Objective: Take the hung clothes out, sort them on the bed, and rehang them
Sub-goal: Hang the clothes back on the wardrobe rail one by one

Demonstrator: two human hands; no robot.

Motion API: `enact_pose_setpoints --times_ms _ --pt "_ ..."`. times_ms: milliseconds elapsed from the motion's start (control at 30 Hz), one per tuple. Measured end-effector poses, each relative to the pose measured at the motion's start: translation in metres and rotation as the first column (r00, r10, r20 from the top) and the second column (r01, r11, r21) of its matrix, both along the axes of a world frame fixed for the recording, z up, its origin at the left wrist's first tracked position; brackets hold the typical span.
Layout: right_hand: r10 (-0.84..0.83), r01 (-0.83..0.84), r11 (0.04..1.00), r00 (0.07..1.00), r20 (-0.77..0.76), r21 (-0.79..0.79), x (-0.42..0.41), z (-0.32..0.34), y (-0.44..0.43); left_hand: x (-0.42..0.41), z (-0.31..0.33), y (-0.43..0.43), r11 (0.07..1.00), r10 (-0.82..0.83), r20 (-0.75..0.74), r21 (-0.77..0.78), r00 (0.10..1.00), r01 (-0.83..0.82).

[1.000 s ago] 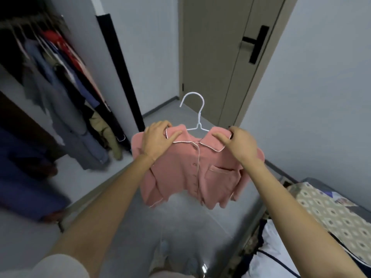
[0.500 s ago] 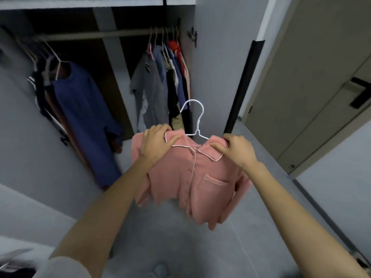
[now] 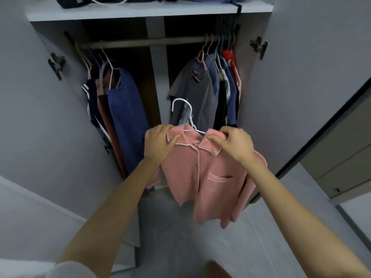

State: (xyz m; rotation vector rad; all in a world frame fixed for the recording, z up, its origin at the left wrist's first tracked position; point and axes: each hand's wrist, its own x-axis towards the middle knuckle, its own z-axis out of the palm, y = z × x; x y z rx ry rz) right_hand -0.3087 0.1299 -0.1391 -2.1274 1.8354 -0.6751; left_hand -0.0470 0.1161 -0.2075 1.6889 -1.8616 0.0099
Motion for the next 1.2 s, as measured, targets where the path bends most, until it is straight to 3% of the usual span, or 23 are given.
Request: enact_pose_setpoints --times_ms 100,267,367,467,700,1200 --pt "-0.023 0.022 1.0 0.999 0.023 0.021 0.022 -0.003 -0.035 0.015 0.001 -0.024 0.999 0.036 -0.049 -0.024 0.998 -0.037" --pt "-0.069 0.067 0.997 0.991 0.114 0.024 0.05 -0.009 -0.101 0.039 0.004 -0.076 0.993 0.1 -0.013 0.06 0.995 -0.099" --pt "-0.088 0.086 0.996 0.987 0.135 0.021 0.064 -0.011 -0.142 0.051 0.01 -0.108 0.974 0.131 0.137 0.167 0.982 -0.153" --pt "-0.11 0.106 0.994 0.974 0.199 0.034 0.076 -0.007 -0.183 0.063 0.011 -0.143 0.963 0.184 0.237 0.151 0.954 -0.224" --pt "-0.123 0.079 0.989 0.905 0.407 0.123 0.108 0.007 -0.272 0.086 0.025 -0.199 0.963 0.237 0.111 0.107 0.965 -0.248" --pt "-0.34 0.282 0.94 0.803 0.49 0.19 0.159 0.01 -0.363 0.132 0.019 -0.294 0.97 0.12 0.09 0.201 0.989 -0.136"
